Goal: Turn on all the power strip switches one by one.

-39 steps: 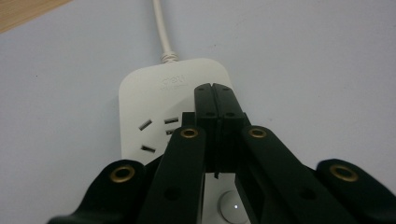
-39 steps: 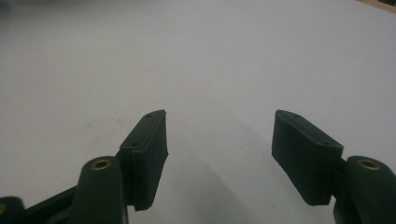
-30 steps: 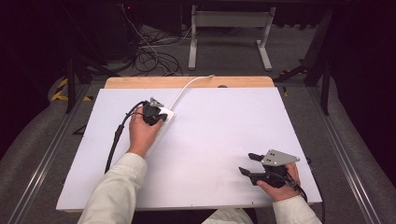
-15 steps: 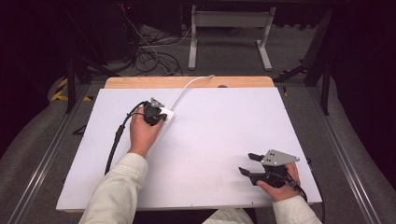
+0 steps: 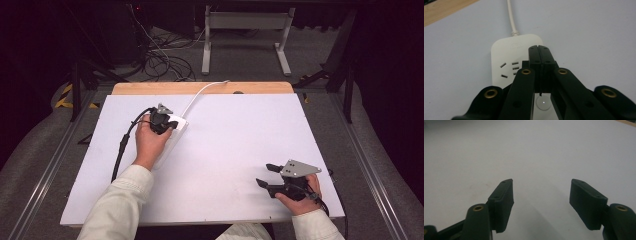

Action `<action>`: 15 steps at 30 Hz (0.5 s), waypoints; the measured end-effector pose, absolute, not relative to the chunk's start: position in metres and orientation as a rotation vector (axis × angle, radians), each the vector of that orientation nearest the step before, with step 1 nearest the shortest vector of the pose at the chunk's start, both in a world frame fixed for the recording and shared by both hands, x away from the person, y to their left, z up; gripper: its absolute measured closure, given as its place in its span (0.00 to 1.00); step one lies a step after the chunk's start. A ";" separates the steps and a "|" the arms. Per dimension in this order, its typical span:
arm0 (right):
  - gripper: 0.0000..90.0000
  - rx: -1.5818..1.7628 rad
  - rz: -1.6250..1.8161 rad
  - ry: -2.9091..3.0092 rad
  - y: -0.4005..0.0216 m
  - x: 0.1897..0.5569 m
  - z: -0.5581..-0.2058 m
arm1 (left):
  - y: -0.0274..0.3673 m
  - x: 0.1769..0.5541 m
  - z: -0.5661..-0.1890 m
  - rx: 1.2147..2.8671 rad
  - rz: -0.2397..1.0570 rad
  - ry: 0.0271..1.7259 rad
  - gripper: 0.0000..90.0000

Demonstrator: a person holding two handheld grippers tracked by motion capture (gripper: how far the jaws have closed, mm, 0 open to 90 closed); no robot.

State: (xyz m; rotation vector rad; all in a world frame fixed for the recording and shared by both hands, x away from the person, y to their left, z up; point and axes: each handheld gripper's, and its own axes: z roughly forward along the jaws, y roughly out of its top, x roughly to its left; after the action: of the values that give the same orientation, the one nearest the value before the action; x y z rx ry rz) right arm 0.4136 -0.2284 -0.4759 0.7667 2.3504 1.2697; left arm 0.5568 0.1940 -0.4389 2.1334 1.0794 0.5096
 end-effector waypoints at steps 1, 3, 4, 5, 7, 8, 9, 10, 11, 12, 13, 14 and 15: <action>0.41 0.765 1.268 2.352 -0.228 0.414 -0.476 | 0.194 0.555 -0.437 2.135 0.507 1.074 1.00; 0.41 0.762 1.273 2.348 -0.228 0.413 -0.475 | 0.193 0.551 -0.433 2.139 0.506 1.063 1.00; 0.41 0.762 1.272 2.348 -0.227 0.412 -0.475 | 0.194 0.549 -0.432 2.144 0.511 1.056 1.00; 0.41 0.762 1.276 2.346 -0.227 0.412 -0.475 | 0.194 0.548 -0.430 2.143 0.506 1.052 1.00; 0.41 0.762 1.276 2.344 -0.227 0.412 -0.475 | 0.195 0.544 -0.426 2.128 0.499 1.040 1.00; 0.41 0.763 1.275 2.345 -0.227 0.412 -0.475 | 0.196 0.542 -0.424 2.119 0.499 1.028 0.99; 0.41 0.763 1.275 2.345 -0.227 0.412 -0.475 | 0.197 0.539 -0.421 2.101 0.496 1.019 0.99; 0.41 0.763 1.275 2.345 -0.228 0.412 -0.475 | 0.198 0.537 -0.417 2.087 0.499 1.014 0.99; 0.41 0.763 1.275 2.343 -0.228 0.412 -0.475 | 0.198 0.534 -0.415 2.072 0.497 1.010 0.85; 0.41 0.761 1.274 2.342 -0.228 0.411 -0.474 | 0.199 0.531 -0.411 2.067 0.501 0.995 0.82; 0.41 0.762 1.274 2.339 -0.228 0.411 -0.474 | 0.200 0.527 -0.408 2.055 0.499 0.981 0.81; 0.41 0.761 1.277 2.340 -0.228 0.411 -0.474 | 0.201 0.523 -0.405 2.046 0.496 0.967 0.79; 0.40 0.762 1.277 2.338 -0.228 0.411 -0.474 | 0.202 0.520 -0.402 2.040 0.493 0.958 0.77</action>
State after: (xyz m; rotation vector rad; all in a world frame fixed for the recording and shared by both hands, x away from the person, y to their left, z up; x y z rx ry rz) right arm 0.4107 -0.2282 -0.4738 0.7616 2.3384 1.2773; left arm 0.5195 0.2016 -0.4022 2.0404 0.9583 0.4929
